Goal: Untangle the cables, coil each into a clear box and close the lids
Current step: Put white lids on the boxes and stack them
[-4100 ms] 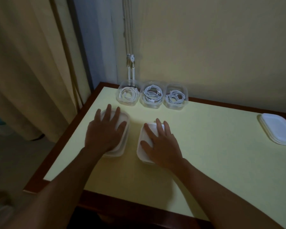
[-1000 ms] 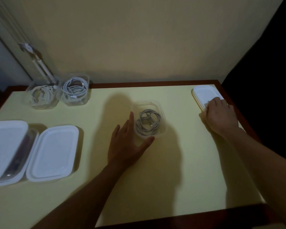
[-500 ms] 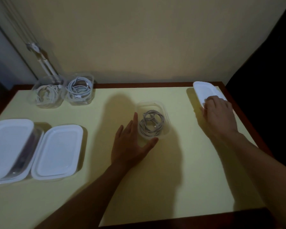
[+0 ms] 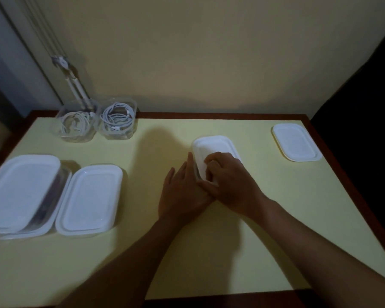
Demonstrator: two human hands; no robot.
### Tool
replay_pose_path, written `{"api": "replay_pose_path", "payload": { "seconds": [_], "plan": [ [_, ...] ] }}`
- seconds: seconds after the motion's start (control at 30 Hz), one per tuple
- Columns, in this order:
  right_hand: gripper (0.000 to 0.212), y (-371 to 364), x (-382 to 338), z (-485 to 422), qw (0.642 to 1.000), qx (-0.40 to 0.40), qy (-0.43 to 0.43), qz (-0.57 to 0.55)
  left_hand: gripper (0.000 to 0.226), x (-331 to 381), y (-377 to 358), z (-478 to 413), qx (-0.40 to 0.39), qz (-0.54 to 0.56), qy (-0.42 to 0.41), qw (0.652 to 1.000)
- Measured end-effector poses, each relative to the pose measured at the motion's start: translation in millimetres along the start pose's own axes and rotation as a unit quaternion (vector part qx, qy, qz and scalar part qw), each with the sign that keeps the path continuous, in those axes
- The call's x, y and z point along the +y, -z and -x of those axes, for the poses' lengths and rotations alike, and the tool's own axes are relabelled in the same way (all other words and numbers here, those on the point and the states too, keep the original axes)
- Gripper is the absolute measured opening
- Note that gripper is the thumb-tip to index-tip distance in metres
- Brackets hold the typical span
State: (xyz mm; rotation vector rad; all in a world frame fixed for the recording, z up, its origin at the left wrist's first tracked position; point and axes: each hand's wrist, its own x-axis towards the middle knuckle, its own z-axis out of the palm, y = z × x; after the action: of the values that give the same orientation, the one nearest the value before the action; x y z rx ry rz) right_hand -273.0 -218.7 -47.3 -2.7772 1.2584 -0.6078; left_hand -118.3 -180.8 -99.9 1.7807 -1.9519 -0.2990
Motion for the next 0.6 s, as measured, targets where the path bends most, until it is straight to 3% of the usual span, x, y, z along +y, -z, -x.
{"api": "replay_pose_path", "payload": {
  "seconds": [0.13, 0.2, 0.33, 0.4, 0.5, 0.6],
  "plan": [
    [0.05, -1.9, 1.1, -15.2, 0.996, 0.012, -0.068, -0.055, 0.099, -1.6, 0.1, -0.8, -0.002, -0.02, -0.013, 1.0],
    [0.049, -0.8, 10.0, -23.1, 0.995, 0.019, -0.09, -0.031, 0.101, 1.3, 0.5, -2.3, 0.019, 0.008, -0.005, 1.0],
    [0.07, -11.3, 25.5, -31.6, 0.977, -0.135, -0.159, 0.053, 0.106, 1.2, -1.9, -3.4, 0.02, 0.056, 0.007, 0.998],
    [0.072, -19.4, 27.5, -29.6, 0.972, -0.155, -0.159, 0.072, 0.111, -0.3, -3.3, -2.7, 0.012, 0.06, 0.007, 0.998],
    [0.082, -20.1, 26.1, -28.8, 0.969, -0.161, -0.167, 0.087, 0.099, -0.6, -3.8, -2.3, 0.005, 0.076, 0.009, 0.997],
    [0.088, -19.6, 25.2, -30.8, 0.967, -0.171, -0.166, 0.087, 0.074, -4.6, -5.9, -1.7, 0.009, 0.129, 0.039, 0.991]
  ]
}}
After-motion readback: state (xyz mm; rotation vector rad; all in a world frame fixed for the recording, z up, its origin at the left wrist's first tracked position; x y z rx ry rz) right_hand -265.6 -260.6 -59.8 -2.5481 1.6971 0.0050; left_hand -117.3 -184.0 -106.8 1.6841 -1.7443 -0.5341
